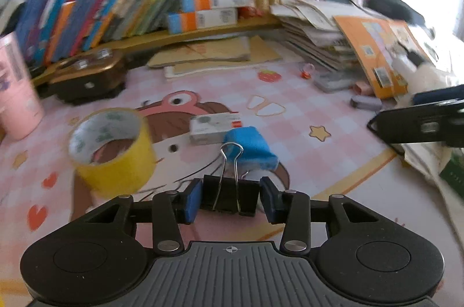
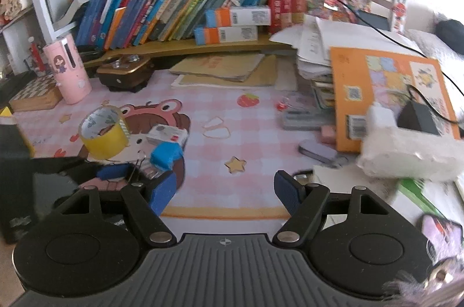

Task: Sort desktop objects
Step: 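Grasp the black binder clip with the left tool while the right tool grasps the blue eraser, then lift the binder clip and blue eraser and carry both toward the yellow box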

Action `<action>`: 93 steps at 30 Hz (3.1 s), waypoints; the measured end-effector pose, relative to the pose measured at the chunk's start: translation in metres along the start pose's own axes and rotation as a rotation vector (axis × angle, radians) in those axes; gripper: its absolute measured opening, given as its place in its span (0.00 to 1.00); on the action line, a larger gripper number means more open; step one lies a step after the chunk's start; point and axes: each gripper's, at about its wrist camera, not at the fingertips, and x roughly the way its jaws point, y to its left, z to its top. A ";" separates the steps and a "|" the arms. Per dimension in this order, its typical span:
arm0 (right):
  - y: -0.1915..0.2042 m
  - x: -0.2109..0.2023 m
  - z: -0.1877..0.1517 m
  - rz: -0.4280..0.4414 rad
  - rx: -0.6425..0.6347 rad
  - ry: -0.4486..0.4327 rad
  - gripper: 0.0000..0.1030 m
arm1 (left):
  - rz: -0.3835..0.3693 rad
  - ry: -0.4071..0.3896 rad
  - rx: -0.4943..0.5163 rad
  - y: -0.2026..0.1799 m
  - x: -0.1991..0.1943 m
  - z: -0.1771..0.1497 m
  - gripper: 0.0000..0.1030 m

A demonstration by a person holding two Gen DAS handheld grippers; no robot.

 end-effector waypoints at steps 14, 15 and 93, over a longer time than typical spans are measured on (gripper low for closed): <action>0.062 0.093 0.011 0.088 -0.125 0.033 0.65 | 0.103 -0.086 -0.360 0.030 -0.130 -0.038 0.40; 0.064 0.099 0.010 0.079 -0.125 0.040 0.63 | 0.110 -0.090 -0.371 0.031 -0.135 -0.039 0.40; 0.311 -0.199 -0.189 0.347 -0.240 0.104 0.32 | 0.280 -0.155 -0.494 0.100 -0.411 -0.254 0.40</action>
